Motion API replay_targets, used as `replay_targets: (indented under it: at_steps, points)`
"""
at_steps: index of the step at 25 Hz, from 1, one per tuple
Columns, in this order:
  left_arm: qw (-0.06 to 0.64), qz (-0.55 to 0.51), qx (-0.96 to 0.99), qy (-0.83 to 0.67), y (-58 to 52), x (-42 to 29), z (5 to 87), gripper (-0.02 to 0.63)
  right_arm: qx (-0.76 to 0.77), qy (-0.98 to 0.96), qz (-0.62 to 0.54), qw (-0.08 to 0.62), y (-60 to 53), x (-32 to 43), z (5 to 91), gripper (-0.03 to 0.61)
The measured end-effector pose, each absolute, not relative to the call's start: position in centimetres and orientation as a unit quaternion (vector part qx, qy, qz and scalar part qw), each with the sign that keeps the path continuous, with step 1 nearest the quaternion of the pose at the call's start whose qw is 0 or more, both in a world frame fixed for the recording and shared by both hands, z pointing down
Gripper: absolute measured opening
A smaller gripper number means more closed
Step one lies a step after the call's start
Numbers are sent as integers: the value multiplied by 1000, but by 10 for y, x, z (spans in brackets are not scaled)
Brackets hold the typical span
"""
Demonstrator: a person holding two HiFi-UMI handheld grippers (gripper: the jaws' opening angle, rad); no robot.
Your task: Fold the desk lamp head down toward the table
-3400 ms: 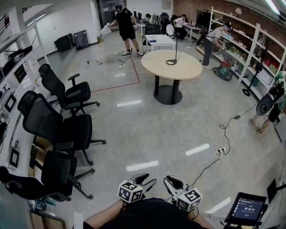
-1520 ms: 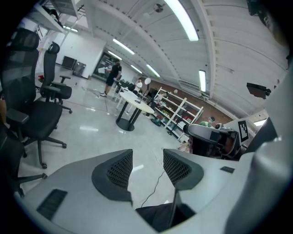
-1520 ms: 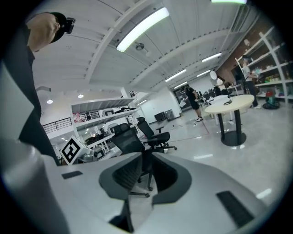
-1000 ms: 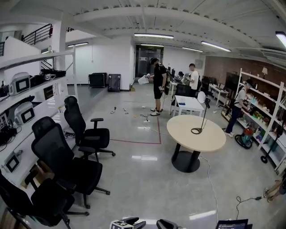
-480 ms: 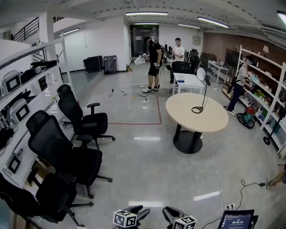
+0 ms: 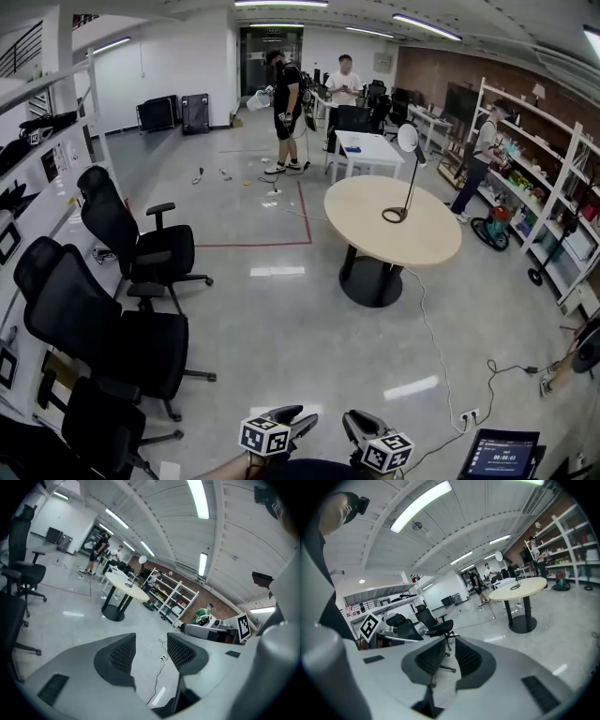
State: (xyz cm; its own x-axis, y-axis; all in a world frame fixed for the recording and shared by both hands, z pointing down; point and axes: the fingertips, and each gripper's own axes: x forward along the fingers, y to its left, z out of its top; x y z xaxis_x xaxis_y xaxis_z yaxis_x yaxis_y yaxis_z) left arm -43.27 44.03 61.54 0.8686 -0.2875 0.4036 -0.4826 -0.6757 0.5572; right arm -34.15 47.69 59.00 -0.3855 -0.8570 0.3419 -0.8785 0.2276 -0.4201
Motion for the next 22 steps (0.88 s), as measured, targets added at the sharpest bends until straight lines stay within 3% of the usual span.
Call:
replay_targets:
  at_steps: [22]
  points:
    - [380,190,893,-148,335,-421,657,216,594,-735,326,38,373,-333,618,67]
